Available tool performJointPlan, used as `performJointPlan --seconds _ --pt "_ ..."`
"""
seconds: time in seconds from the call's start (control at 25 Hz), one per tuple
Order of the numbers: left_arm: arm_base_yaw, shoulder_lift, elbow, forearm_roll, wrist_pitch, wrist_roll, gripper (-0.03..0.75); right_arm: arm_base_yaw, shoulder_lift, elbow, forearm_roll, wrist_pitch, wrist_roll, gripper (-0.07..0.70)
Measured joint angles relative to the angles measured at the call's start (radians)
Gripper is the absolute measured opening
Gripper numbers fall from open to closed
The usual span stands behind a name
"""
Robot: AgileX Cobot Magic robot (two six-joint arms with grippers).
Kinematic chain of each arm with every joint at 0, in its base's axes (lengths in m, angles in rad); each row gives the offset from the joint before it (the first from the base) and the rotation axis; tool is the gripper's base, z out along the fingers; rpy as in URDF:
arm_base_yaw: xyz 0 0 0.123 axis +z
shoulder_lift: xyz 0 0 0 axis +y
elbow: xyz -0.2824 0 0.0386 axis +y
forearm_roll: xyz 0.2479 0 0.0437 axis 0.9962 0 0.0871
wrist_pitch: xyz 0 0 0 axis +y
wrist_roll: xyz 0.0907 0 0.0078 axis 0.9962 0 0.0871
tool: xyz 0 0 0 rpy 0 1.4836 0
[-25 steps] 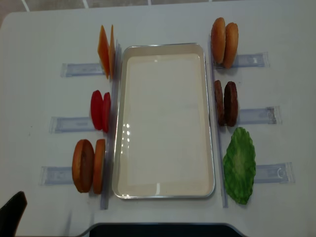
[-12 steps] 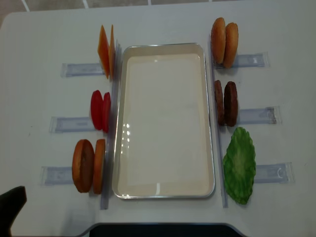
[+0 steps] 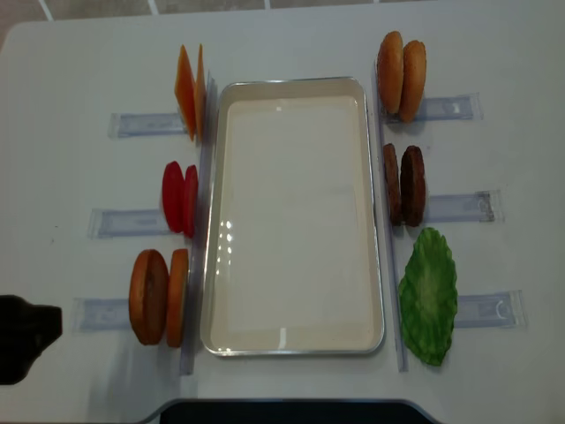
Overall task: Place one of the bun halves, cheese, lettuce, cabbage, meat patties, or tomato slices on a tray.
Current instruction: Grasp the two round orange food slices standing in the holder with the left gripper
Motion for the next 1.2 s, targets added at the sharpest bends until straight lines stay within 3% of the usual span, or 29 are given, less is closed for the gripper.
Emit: performJointPlan --seconds 0.28,0.48,0.84,1.2 --pt "0.0 0.187 -0.042 0.006 -0.019 0.006 0.465 0.0 0.0 0.0 0.0 0.0 0.0 0.415" --pt "0.0 0.325 -0.156 0.006 0.016 0.0 0.465 0.0 0.0 0.0 0.0 0.0 0.0 0.415" --pt "0.0 0.507 -0.309 0.064 0.019 0.0 0.465 0.0 0.0 0.0 0.0 0.0 0.0 0.415" --pt "0.0 0.602 -0.33 0.08 0.019 -0.005 0.465 0.0 0.0 0.0 0.0 0.0 0.0 0.415"
